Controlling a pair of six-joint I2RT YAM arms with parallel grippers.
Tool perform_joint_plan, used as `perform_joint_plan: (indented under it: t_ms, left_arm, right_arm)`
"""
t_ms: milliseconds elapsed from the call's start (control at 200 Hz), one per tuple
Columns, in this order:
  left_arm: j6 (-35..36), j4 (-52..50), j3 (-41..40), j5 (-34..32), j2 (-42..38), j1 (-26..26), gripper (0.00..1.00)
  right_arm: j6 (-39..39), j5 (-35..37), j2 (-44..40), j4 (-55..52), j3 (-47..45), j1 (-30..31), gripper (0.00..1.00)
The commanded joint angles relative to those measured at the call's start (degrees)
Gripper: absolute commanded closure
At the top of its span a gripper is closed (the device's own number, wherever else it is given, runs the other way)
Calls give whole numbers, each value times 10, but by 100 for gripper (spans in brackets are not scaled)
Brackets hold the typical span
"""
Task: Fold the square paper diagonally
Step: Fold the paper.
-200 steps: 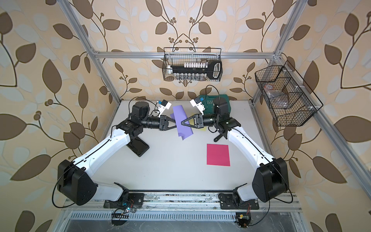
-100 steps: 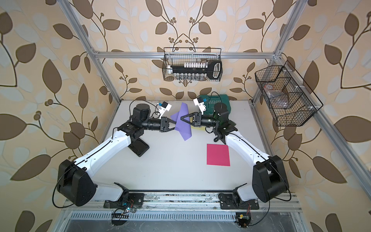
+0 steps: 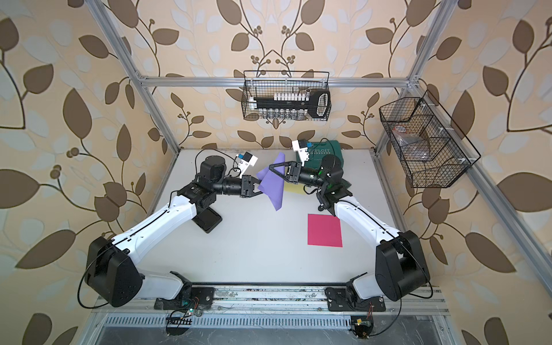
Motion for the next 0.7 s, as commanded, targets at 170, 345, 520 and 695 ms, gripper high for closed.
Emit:
perform_joint_plan:
  t_ms: [170,345,520,695]
  left_arm:
    - [-13,39,-7,-7,-14,-15,93]
    - [-18,47,-8,-12,-13,-25,92]
    - [-24,56,-11,-15,-8,-34,91]
    - [-27,61,-8,-18,-3,-43,91]
  right_arm:
    - [-3,50,-27,15,-22,5,78]
    - [-9,63,-30,9,-19,8,78]
    - [-16,83,-37,5,-20,12,80]
    - [-23,103,-46,2,-24,13,79]
